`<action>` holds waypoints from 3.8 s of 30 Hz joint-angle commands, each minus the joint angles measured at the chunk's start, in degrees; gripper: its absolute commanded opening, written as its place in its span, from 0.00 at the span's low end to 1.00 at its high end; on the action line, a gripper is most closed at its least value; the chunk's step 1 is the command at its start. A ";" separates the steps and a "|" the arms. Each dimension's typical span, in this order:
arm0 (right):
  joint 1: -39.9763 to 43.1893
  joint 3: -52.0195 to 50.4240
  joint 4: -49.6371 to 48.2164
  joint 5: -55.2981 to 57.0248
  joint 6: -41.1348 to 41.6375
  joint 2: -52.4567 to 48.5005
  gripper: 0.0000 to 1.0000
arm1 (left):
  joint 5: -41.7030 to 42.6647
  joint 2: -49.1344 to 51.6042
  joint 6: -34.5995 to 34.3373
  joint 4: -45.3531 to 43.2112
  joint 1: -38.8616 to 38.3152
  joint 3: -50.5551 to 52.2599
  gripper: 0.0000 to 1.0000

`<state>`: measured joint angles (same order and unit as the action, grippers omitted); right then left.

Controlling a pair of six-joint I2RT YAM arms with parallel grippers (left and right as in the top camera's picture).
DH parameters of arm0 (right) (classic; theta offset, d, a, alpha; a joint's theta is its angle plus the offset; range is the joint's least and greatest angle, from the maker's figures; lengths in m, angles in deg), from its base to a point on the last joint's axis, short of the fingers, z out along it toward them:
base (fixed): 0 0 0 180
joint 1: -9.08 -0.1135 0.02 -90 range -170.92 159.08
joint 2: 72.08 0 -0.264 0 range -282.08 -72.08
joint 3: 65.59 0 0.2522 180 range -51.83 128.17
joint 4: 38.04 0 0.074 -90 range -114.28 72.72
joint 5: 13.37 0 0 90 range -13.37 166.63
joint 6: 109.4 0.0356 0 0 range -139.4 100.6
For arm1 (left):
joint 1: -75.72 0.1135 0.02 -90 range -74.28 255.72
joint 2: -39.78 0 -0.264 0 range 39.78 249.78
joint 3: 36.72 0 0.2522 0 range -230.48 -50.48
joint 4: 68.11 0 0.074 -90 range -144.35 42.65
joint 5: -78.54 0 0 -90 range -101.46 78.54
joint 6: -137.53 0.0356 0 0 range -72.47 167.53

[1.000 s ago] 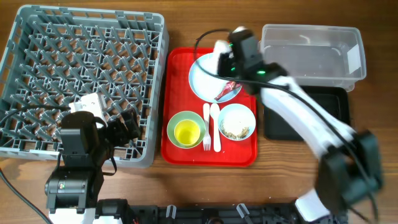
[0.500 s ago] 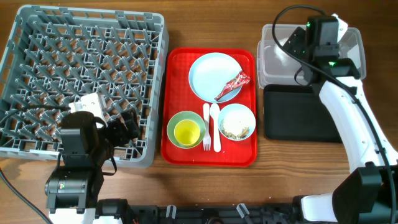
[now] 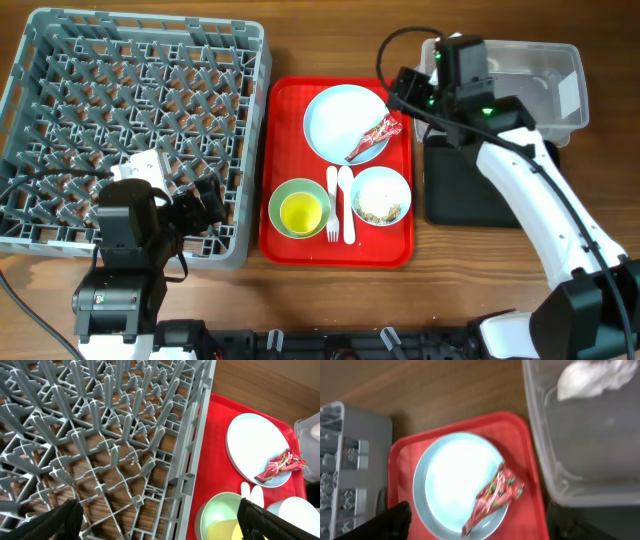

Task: Sort waste into correct bins and load items into the dishwasher rack
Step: 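Carry the tissue with the right gripper and drop it in the clear bin, then move the right gripper back to the plate and grasp the red wrapper, then drop the red wrapper into the clear bin with the right gripper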

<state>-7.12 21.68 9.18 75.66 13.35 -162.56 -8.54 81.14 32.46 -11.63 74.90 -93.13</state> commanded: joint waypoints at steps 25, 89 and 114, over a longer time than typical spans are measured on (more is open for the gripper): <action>-8.70 -1.92 -5.95 -0.50 15.45 -21.24 0.70 | 0.46 -0.20 1.16 1.11 -0.31 -0.96 1.00; -9.27 -1.07 -5.07 4.22 10.14 -10.86 0.04 | 0.46 -0.22 1.16 1.07 -0.31 -0.96 1.00; 17.11 -0.98 6.27 -14.95 -15.93 8.76 0.70 | 0.46 -0.22 1.14 1.07 -0.31 -0.96 1.00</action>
<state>11.17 20.52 11.12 67.86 4.83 -159.21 -8.54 81.12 32.46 -10.56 74.90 -93.13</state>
